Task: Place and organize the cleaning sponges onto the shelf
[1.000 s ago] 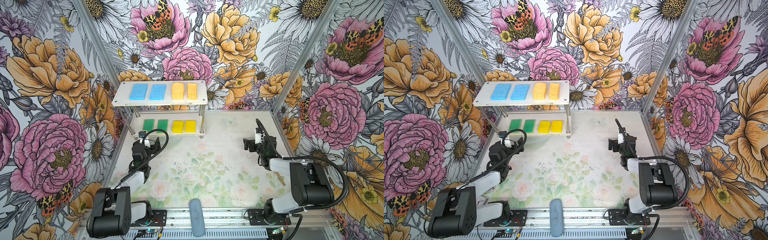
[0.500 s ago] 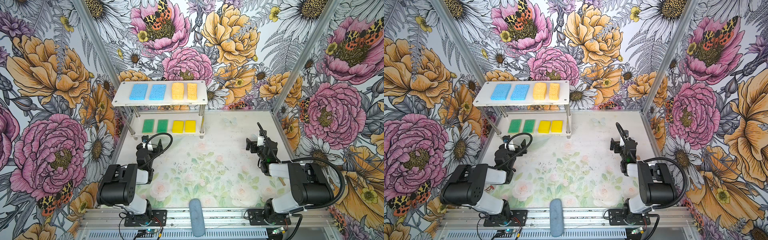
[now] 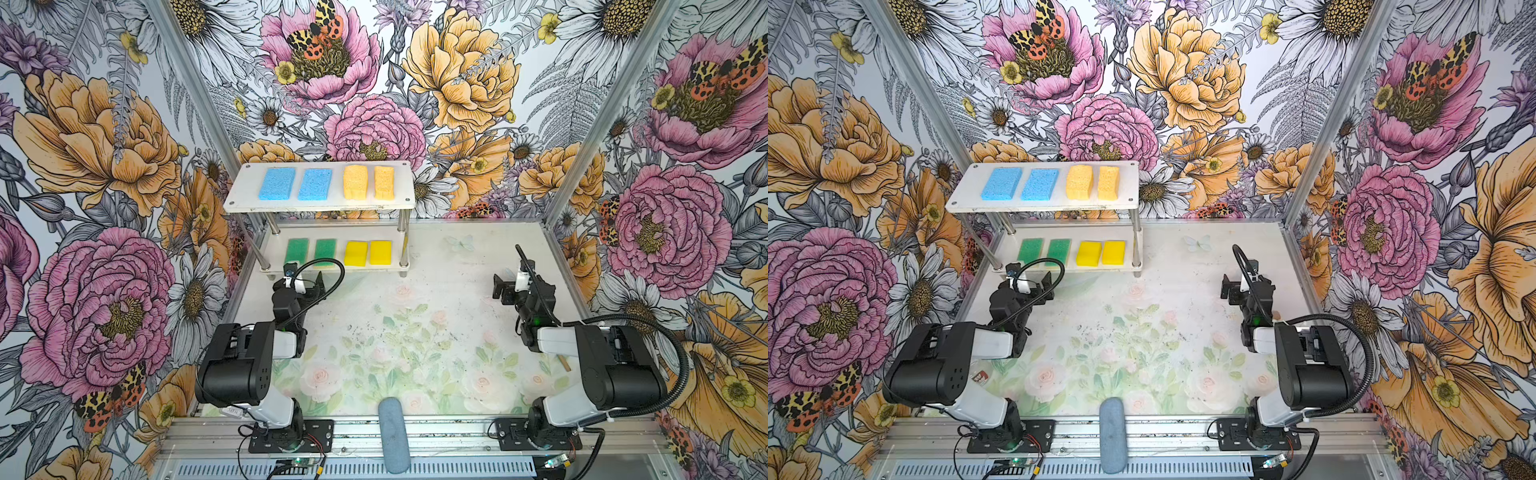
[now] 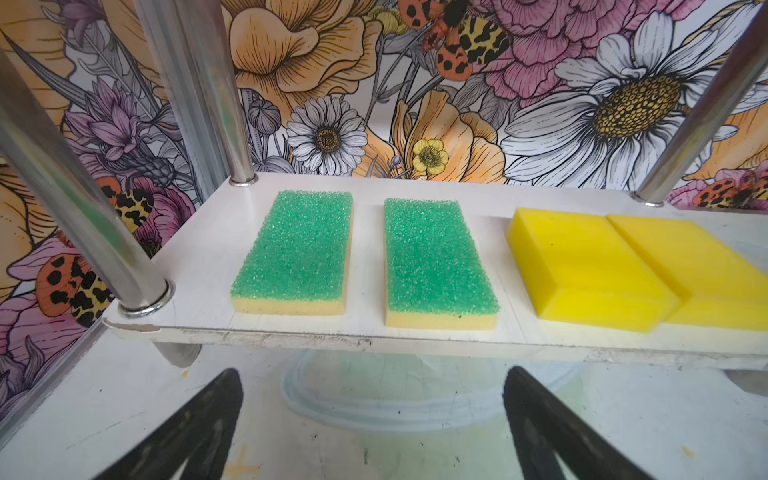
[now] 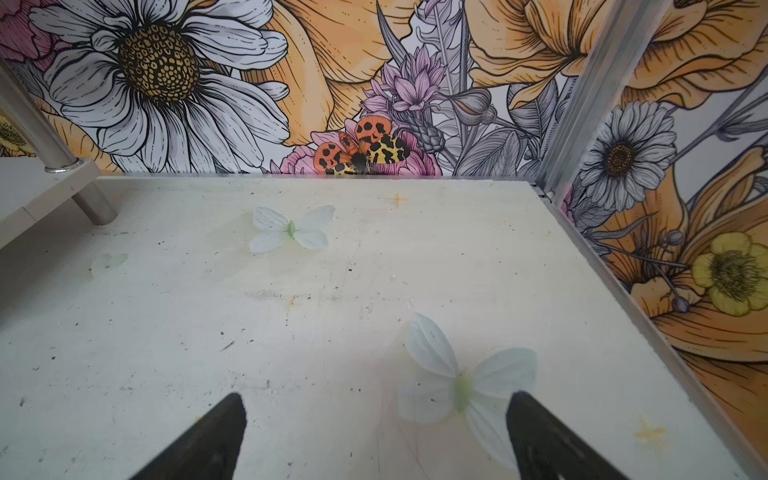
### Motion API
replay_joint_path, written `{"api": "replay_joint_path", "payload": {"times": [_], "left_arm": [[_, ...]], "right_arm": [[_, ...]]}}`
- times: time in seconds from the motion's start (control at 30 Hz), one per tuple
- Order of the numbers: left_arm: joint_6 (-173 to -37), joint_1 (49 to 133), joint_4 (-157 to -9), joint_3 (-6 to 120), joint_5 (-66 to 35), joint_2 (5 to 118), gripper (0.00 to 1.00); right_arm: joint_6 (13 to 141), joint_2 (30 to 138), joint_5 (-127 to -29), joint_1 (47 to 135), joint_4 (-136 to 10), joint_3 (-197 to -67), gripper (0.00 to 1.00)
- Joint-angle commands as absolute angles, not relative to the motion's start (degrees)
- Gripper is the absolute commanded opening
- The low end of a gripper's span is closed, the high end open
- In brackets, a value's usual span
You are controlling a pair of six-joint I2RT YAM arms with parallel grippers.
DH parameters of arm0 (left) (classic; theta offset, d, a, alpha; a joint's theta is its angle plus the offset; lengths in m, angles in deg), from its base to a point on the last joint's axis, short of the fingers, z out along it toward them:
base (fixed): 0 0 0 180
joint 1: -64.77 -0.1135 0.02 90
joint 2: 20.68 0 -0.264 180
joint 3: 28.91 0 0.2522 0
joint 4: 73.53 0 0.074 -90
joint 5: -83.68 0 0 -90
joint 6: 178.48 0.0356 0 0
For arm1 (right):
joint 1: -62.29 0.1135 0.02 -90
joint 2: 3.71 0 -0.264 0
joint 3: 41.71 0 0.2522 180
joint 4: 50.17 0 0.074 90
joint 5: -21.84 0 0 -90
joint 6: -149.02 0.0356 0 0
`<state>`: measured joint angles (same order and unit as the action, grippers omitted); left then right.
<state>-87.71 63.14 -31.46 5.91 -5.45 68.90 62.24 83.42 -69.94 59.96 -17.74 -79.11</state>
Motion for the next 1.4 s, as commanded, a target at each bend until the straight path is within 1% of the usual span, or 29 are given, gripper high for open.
{"api": "replay_joint_path", "payload": {"times": [0.0,1.37], "left_arm": [[-89.76,62.79,-31.00,5.30,-2.50,68.20,0.99],[-89.25,64.05,-32.32,6.00,0.78,68.27,0.99]], "right_arm": [[63.11,84.44,-68.46,59.93,-14.28,-78.03,1.00],[63.11,84.28,-68.57,59.92,-14.64,-78.15,1.00]]}}
